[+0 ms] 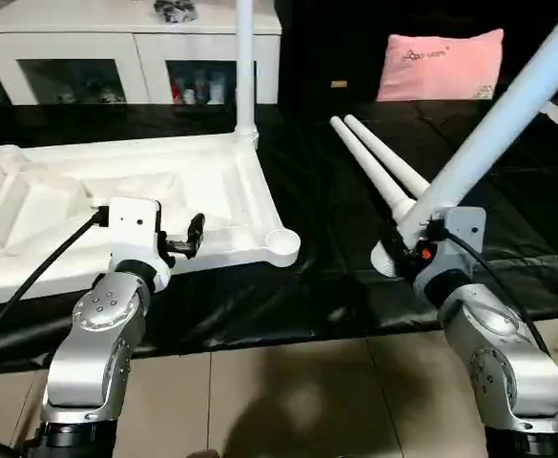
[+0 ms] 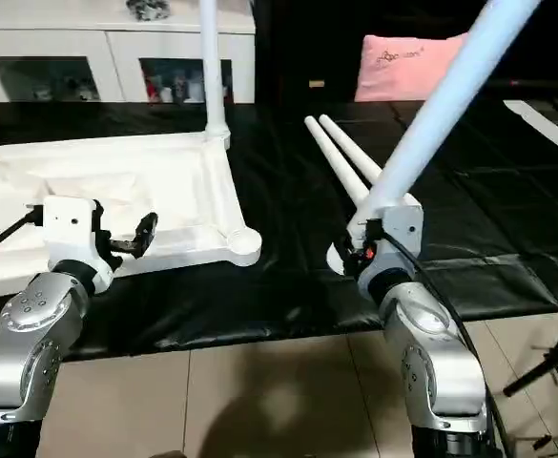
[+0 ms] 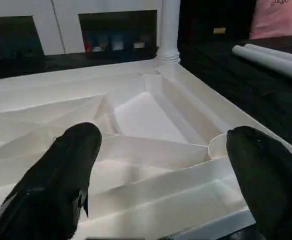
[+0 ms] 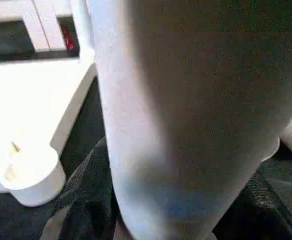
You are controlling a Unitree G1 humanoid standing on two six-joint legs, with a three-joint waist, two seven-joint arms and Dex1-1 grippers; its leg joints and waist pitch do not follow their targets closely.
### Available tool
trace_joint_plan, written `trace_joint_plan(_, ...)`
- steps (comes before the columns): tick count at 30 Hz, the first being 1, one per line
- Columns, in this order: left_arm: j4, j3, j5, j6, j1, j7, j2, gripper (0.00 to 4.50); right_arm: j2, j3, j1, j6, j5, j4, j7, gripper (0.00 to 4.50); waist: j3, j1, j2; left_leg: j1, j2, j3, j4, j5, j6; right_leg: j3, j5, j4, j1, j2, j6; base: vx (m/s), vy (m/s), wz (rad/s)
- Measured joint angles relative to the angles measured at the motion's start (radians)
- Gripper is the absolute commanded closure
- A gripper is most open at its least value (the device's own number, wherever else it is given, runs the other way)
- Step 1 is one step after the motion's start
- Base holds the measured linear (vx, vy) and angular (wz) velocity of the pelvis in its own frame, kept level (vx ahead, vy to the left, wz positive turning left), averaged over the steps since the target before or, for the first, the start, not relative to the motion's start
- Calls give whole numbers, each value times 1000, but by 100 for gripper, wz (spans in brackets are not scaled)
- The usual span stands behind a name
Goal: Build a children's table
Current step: Insert table leg to table base
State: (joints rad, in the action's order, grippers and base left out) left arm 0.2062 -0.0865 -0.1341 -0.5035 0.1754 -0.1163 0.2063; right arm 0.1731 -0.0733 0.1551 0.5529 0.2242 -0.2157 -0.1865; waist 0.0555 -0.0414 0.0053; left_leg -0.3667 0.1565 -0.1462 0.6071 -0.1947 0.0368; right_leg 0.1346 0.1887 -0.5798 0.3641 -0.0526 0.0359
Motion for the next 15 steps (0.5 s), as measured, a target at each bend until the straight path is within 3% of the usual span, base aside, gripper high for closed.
trace_joint_plan(3, 13, -2, -6, -1, -2, -1, -6, 0, 16, 5, 0, -1, -19, 0, -8, 256, -1, 7, -5, -26, -20, 38, 2, 4, -7, 51, -7, -1, -2, -28, 3, 21, 0, 27)
trace_joint_plan(4, 18, -8, -6, -2, -8, 0, -6, 0, 2, 2, 3, -1, -11, 1, -8, 256, -1, 7, -7, -19, -13, 30, 2, 4, -7, 45, -7, 0, 0, -24, 2, 54, -8, 44)
trace_joint_plan(7, 19, -18, -6, -14, -18, 0, -5, 0, -17, 3, 16, -1, 20, 1, -16, 256, -1, -13, -10, -6, -4, 8, -7, 4, -6, 37, -2, 2, -8, -22, -2, 56, -21, 9)
trace_joint_plan(11, 34, -15, -6, -19, -29, -2, 0, 0, -3, 4, 27, -6, 15, 1, -18, 256, 2, -13, -12, 32, -2, -6, -12, -14, -1, 29, 16, 3, -40, -22, -9, 70, 2, 0)
trace_joint_plan(15, 53, -10, -7, -23, -30, -9, 0, 0, 0, 1, 26, -17, 3, 3, -15, 256, 1, -8, -12, 37, -1, -15, -16, -23, -4, 20, 28, 4, -46, -22, -13, 65, 9, -4)
